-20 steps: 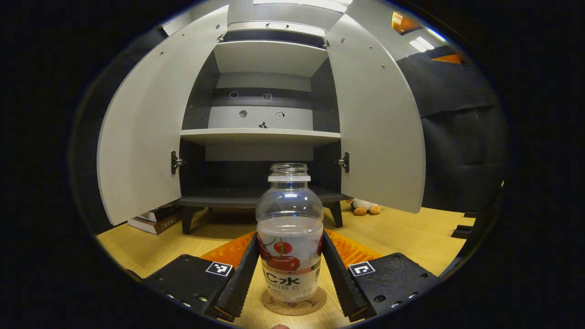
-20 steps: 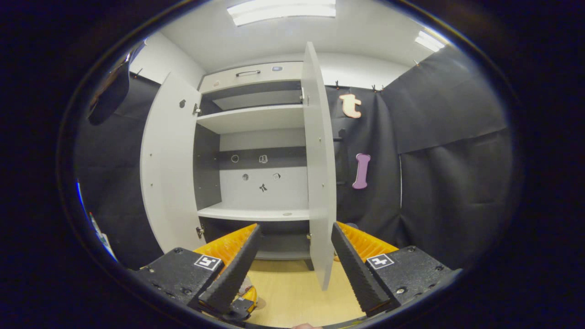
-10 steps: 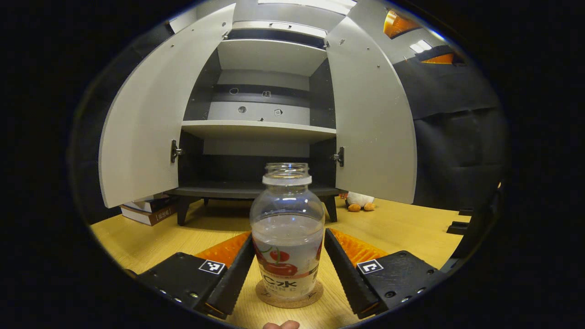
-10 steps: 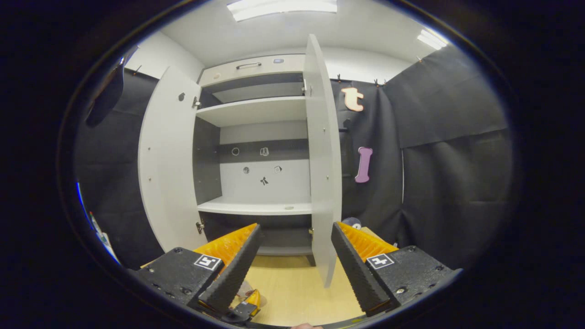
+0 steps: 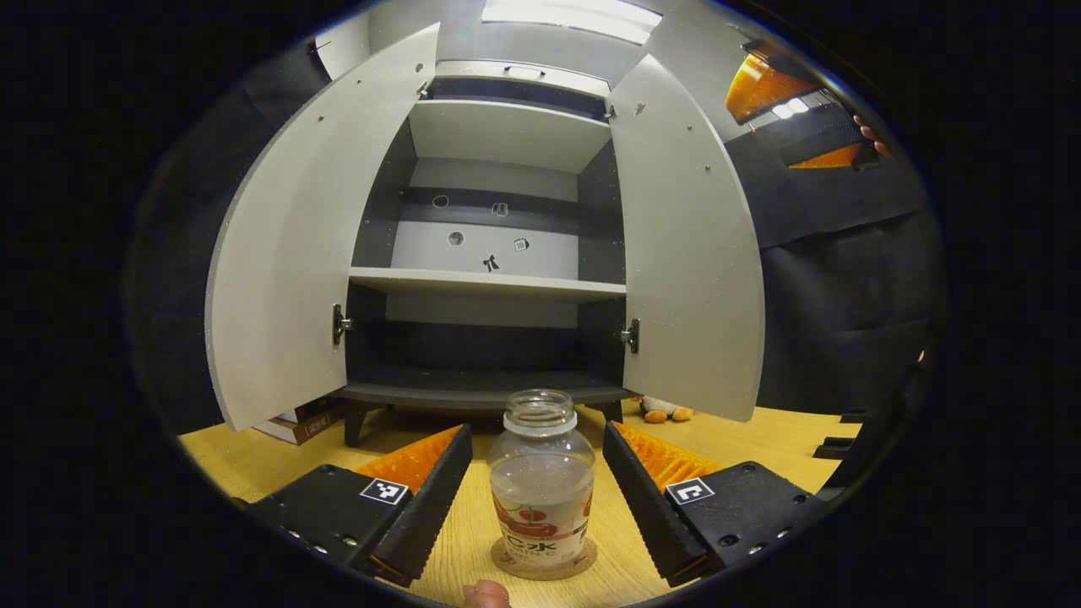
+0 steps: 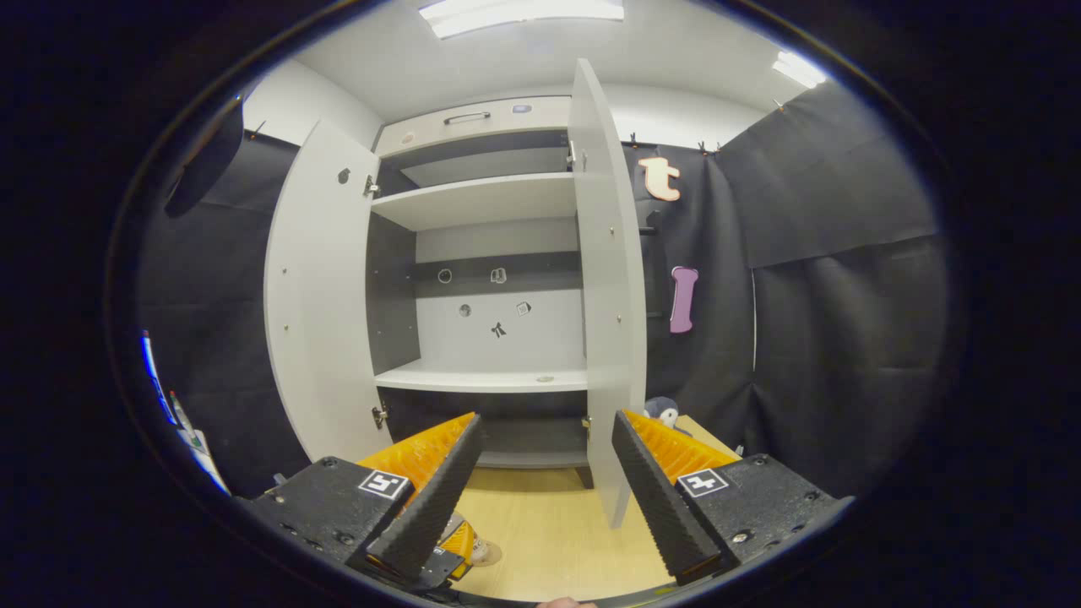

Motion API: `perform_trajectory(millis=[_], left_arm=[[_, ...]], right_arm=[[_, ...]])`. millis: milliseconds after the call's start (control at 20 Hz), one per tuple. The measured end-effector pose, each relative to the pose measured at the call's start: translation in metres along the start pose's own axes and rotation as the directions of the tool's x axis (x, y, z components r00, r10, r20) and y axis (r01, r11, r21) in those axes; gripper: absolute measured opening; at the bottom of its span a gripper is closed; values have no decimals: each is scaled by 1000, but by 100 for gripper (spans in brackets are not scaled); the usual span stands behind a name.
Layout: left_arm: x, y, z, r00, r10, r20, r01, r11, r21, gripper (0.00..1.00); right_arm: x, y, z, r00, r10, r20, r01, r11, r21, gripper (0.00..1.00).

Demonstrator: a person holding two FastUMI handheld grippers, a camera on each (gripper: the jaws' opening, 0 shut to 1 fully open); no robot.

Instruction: Grasp the bottle in the cabinet with the left hand and place it on the coaster, then close the right door with the right hand and the left door with the left hand.

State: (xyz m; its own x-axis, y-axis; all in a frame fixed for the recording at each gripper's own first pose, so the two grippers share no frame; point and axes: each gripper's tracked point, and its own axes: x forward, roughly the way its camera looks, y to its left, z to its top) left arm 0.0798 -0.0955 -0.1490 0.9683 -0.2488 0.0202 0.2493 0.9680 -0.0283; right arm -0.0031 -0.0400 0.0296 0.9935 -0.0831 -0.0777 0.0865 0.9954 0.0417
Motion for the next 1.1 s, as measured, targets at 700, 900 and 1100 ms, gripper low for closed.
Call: perform_trajectory(millis=[700, 900, 1100], left_arm=[[-29, 23, 129, 1000, -16, 11, 16, 999, 41, 95], [-36, 31, 142, 1000, 2, 4, -2, 1000, 20, 95], [-38, 39, 142, 999, 22, -25, -23, 1000, -16, 95]], right_arm=[[38, -117, 89, 973, -167, 158, 180, 981, -70, 98], [78, -163, 127, 951, -232, 204, 254, 963, -90, 100], [125, -185, 125, 955, -250, 157, 265, 960, -86, 100]])
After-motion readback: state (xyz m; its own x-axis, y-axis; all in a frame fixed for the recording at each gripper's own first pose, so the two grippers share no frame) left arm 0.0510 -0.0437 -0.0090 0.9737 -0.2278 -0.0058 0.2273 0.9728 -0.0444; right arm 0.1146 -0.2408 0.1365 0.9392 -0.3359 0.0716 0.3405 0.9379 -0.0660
